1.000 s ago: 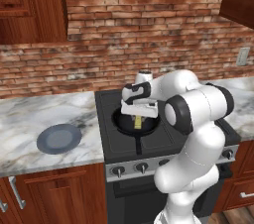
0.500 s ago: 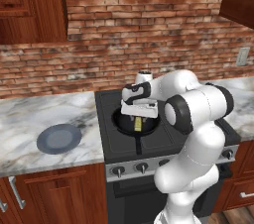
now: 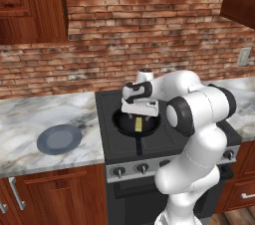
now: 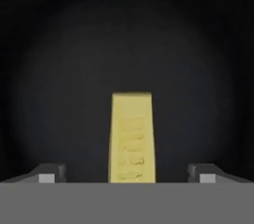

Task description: Pick up the butter stick and place it in the pan. Then turn on the burner for the pan.

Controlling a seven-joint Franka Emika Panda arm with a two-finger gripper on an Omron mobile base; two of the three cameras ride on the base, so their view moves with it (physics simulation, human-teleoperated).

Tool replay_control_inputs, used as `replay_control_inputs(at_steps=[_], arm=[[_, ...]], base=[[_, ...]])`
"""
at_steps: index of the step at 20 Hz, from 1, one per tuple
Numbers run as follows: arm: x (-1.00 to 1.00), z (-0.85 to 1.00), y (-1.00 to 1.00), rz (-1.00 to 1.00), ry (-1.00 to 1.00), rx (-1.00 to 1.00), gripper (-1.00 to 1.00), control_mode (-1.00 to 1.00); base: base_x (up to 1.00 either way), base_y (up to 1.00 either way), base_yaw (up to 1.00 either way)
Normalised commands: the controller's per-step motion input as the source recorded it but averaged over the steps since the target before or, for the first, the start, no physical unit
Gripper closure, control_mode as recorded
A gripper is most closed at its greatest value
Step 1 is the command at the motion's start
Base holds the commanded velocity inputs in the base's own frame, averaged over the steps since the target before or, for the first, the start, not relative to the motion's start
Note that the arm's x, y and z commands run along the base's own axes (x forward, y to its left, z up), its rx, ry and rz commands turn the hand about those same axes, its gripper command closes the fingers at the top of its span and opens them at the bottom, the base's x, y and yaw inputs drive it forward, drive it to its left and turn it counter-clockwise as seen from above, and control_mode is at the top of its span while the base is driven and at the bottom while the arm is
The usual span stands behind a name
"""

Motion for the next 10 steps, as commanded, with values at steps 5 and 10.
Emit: replay_control_inputs(at_steps=[5, 10], arm=[[-0.04, 0.44, 0.05, 0.00, -0.13, 0.00, -1.00, -1.00], [-0.16, 0.35, 0.20, 0.00, -0.23, 0.00, -1.00, -1.00]], base=[[0.00, 0.00, 0.00], [0.00, 0.00, 0.00]])
